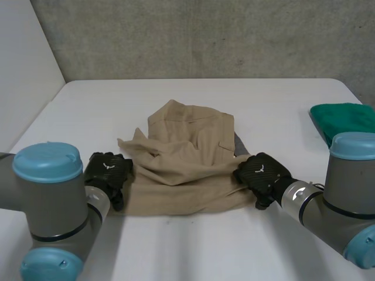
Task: Fold the laundry.
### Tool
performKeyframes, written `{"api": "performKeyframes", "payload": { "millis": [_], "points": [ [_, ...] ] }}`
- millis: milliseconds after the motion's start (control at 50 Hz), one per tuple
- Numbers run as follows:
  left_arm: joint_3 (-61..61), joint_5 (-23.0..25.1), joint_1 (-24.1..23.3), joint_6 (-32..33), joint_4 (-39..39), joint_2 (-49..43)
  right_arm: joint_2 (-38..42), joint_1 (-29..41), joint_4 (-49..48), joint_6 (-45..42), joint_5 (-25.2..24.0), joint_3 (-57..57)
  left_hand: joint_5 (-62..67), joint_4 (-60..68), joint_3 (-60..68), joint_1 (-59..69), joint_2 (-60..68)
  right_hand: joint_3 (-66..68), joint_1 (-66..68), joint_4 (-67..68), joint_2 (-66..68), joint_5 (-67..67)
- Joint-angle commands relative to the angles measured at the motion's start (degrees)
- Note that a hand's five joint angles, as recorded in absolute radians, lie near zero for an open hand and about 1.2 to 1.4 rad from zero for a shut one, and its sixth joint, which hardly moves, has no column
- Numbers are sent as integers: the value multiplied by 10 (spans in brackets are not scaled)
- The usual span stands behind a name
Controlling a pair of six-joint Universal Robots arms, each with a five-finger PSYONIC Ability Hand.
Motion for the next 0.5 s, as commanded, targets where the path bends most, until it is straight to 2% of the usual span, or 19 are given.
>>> {"api": "performKeyframes", "payload": {
  "millis": [20, 80, 120, 180, 360, 500],
  "points": [
    [-30, 8, -1, -1, -25, 53, 17, 0, -3, 2, 1, -20, 15, 13, 6, -3, 7, 178, 232, 178, 174, 191],
    [-44, 18, -3, -2, -38, 73, 19, 0, -5, 3, 2, -24, 28, 26, 19, 10, 20, 260, 314, 261, 256, 274],
    [-61, 23, -2, -3, -45, 90, 19, 0, -6, 3, 2, -26, 47, 45, 37, 28, 39, 365, 418, 365, 361, 378],
    [-80, 29, -2, -1, -46, 105, 19, 0, -6, 5, 3, -31, 100, 98, 91, 82, 92, 428, 482, 429, 424, 442],
    [-94, 46, 0, 1, -40, 99, 32, 0, -4, 17, 8, -46, 136, 134, 127, 118, 128, 428, 482, 429, 424, 442],
    [-77, 45, 4, 5, -18, 56, 39, 0, 1, 44, 9, -55, 119, 117, 110, 101, 111, 428, 482, 429, 424, 442]
  ]
}}
